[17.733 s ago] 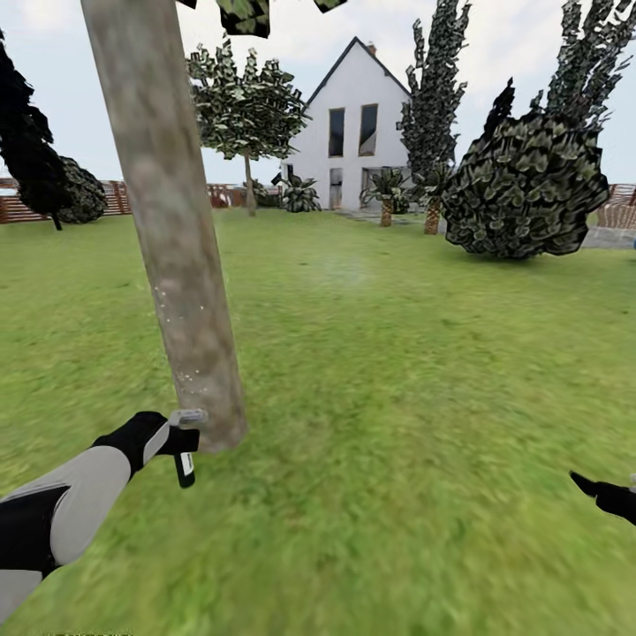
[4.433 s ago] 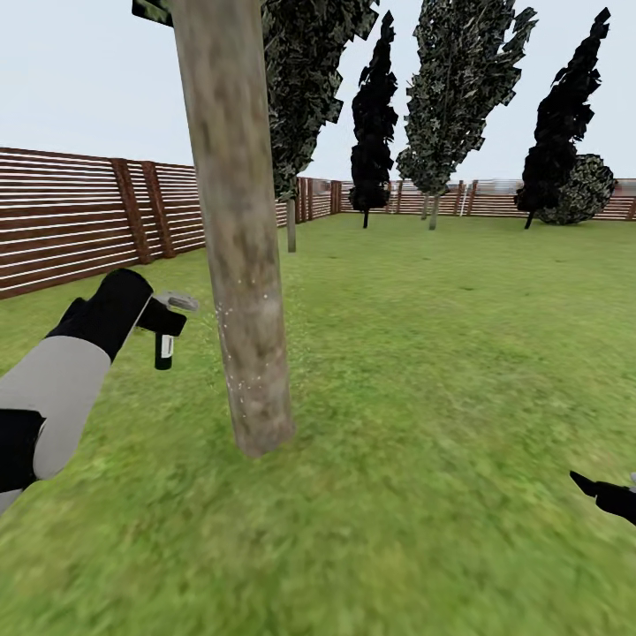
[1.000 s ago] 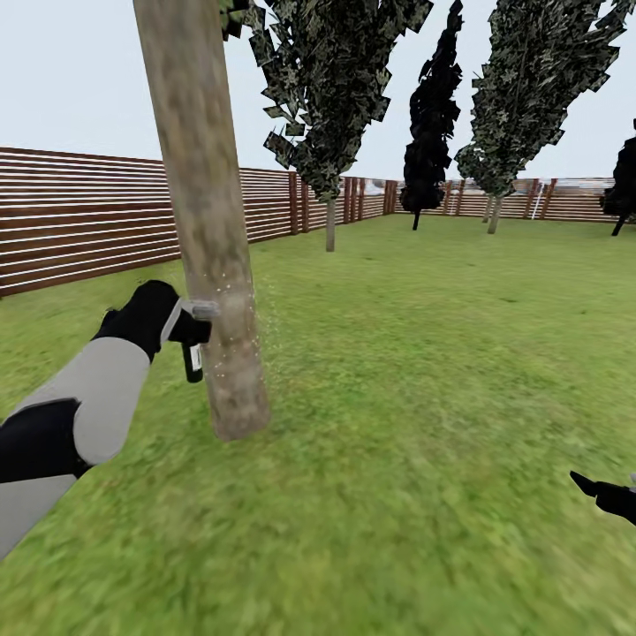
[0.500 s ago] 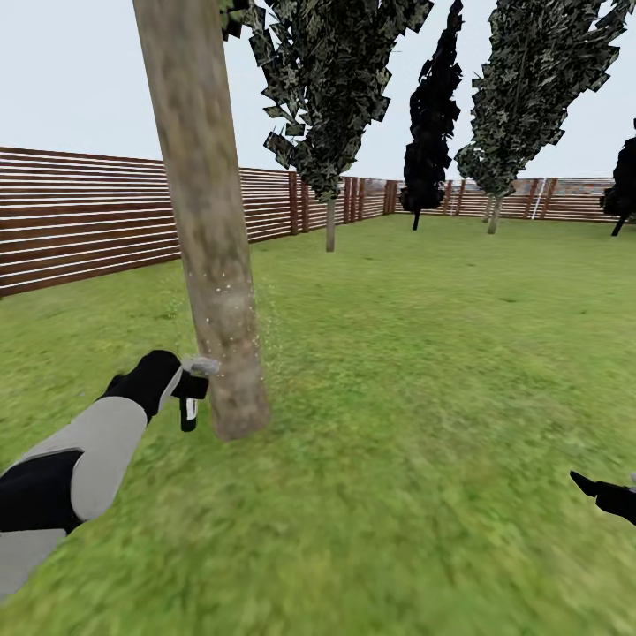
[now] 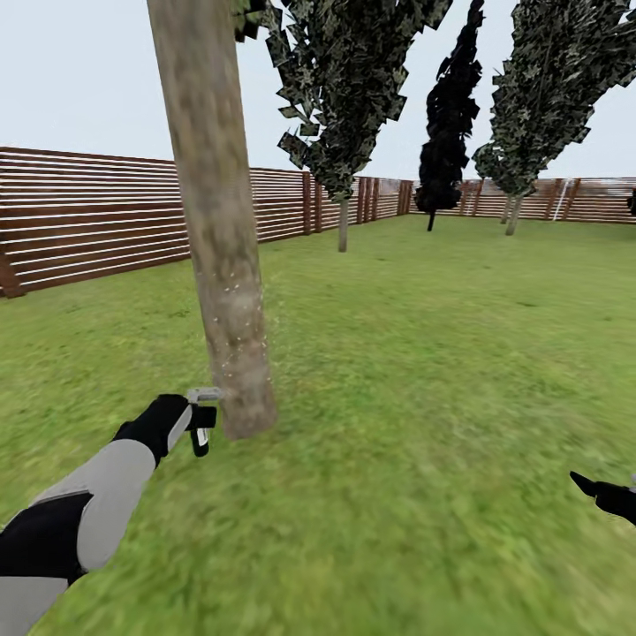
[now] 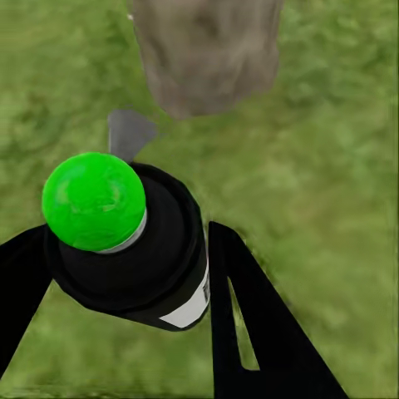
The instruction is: In the garden, pick up the pesticide atomizer on the floor and spray pesticide onto both trees until each tree trunk is fully covered.
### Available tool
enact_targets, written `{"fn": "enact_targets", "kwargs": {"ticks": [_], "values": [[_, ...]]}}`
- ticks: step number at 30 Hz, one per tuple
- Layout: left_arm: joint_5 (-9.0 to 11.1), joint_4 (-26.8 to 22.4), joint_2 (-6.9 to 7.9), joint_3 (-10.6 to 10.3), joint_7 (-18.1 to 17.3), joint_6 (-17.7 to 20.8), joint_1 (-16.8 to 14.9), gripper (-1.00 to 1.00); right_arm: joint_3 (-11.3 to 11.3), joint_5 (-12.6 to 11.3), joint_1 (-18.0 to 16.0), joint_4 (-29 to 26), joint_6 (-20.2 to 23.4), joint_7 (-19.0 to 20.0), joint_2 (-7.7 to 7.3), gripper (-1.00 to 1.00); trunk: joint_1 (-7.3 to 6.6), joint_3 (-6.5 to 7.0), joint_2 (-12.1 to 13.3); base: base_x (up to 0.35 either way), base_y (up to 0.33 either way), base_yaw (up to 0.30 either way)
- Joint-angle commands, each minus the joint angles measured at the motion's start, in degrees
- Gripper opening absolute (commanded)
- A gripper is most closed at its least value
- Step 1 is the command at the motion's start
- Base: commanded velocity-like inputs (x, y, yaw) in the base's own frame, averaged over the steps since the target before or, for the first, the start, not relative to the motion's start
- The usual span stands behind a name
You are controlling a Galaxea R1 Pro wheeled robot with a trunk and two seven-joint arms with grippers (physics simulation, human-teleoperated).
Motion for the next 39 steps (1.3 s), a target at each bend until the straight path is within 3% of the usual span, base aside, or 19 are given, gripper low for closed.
{"fn": "enact_targets", "kwargs": {"ticks": [1, 3, 6, 16, 31, 39], "values": [[0.04, 0.42, -0.75, -0.01, 2.56, -0.02, 0.03, -1.00, 0.00, 0.00, 0.00, -0.01, 0.03, 0.00, 0.00, 1.00, 0.00, 0.00, 0.00, 0.155, -0.286, 0.179], [0.07, 1.01, -2.76, -0.01, 4.95, -0.09, 0.07, -1.00, 0.00, 0.00, 0.00, -0.02, 0.12, 0.00, 0.00, 1.00, 0.00, 0.00, 0.00, 0.160, -0.292, 0.192], [0.07, 1.09, -3.60, -0.01, 5.28, -0.09, 0.07, -1.00, -0.01, 0.00, 0.00, -0.02, 0.14, 0.00, 0.00, 1.00, 0.00, 0.00, 0.00, 0.136, -0.303, 0.037], [0.07, 1.10, -3.59, 0.14, 5.41, -0.01, 0.07, -1.00, 0.03, 0.00, 0.00, -0.02, 0.14, 0.00, 0.00, 1.00, 0.00, 0.00, 0.00, 0.100, -0.303, 0.140], [0.07, 1.10, -3.61, 0.17, 5.41, -0.01, 0.07, -1.00, 0.03, 0.00, 0.00, -0.02, 0.14, 0.00, 0.00, 1.00, 0.00, 0.00, 0.00, 0.044, -0.083, 0.175], [0.15, 1.10, -3.69, 0.14, 5.41, -0.01, 0.07, -1.00, 0.10, 0.00, 0.00, -0.02, 0.14, 0.00, 0.00, 1.00, 0.00, 0.00, 0.00, 0.153, -0.255, 0.103]]}}
